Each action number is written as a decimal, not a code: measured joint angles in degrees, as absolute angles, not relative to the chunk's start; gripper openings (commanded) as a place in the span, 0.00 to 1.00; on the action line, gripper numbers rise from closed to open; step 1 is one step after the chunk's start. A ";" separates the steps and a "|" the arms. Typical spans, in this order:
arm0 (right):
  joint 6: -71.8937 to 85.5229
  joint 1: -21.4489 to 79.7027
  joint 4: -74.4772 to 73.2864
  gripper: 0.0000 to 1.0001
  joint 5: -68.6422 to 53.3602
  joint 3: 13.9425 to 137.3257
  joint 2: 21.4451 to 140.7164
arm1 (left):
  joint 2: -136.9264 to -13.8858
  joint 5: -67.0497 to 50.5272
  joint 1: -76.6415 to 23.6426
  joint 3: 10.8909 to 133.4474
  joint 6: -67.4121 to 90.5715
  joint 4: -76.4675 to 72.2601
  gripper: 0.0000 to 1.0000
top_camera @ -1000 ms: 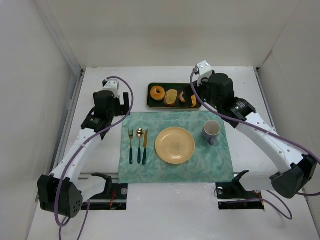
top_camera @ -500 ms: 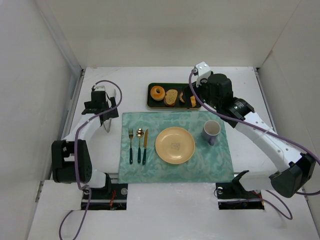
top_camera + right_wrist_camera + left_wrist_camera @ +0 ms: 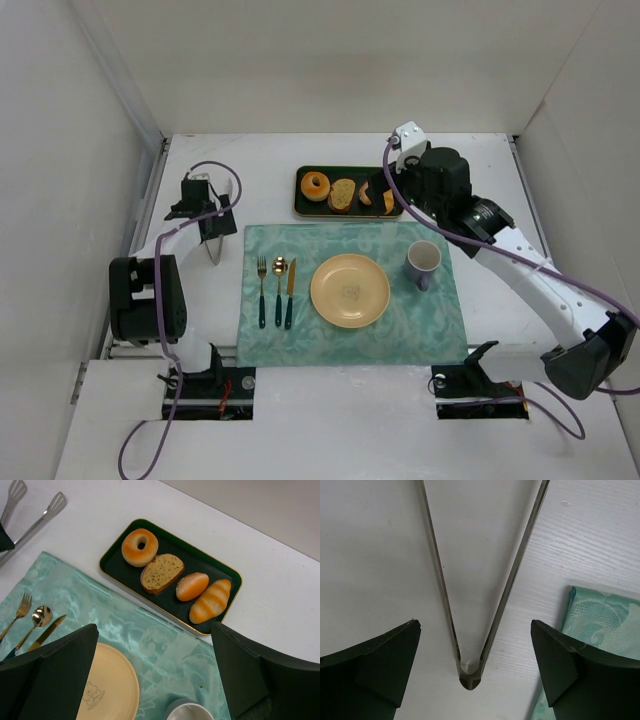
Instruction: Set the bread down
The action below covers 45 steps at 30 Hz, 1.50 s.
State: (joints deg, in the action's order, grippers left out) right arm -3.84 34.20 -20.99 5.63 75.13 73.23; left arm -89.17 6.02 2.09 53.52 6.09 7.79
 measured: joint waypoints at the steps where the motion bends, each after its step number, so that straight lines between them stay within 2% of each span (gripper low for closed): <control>1: -3.86 34.20 -20.97 1.00 5.65 75.13 73.12 | -89.69 5.80 2.09 53.63 6.09 7.68 0.90; 37: -3.60 34.20 -20.47 1.00 5.80 75.13 69.87 | -100.77 2.55 3.88 58.50 3.46 7.14 0.76; 41: -3.62 34.20 -20.47 1.00 5.80 75.13 69.87 | -101.41 2.20 3.88 59.24 3.29 7.25 0.72; 45: -3.60 34.20 -20.47 1.00 6.02 75.13 69.87 | -101.54 1.98 3.88 59.42 3.07 7.16 0.58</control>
State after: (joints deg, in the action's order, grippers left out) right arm -3.60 34.20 -20.47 6.02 75.13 69.87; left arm -101.54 1.98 3.88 59.42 3.07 7.16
